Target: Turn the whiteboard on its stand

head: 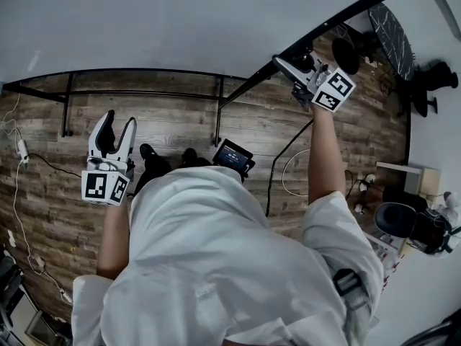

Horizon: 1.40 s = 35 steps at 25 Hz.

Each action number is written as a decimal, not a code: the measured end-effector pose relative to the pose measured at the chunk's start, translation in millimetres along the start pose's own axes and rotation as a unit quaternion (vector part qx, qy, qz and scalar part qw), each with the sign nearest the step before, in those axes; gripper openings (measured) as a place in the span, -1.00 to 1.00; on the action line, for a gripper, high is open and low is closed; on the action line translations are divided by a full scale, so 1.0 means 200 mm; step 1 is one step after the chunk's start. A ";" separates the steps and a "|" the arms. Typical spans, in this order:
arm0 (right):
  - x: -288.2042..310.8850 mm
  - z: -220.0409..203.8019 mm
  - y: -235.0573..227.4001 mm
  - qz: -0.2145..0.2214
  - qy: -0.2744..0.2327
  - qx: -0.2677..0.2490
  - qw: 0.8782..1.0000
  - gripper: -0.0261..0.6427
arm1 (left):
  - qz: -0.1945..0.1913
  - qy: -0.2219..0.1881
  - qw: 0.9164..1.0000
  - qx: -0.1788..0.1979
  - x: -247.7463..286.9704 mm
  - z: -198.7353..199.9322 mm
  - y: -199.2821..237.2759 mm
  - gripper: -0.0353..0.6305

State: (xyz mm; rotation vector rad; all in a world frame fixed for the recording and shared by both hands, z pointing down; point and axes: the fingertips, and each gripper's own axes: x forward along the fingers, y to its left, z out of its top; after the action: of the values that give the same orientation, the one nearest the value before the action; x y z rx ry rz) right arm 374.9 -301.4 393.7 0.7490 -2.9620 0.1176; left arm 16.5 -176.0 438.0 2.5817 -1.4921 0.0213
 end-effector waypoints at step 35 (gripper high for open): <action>-0.28 -0.02 -0.03 -0.003 0.013 0.001 1.000 -0.39 | 0.000 0.001 1.000 0.001 -0.03 0.00 -0.03 -0.18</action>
State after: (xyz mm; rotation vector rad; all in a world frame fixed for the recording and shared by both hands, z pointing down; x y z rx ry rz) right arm 427.9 -280.6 393.1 0.7520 -2.9342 0.1300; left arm 18.0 -167.2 436.3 2.5827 -1.4916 0.0244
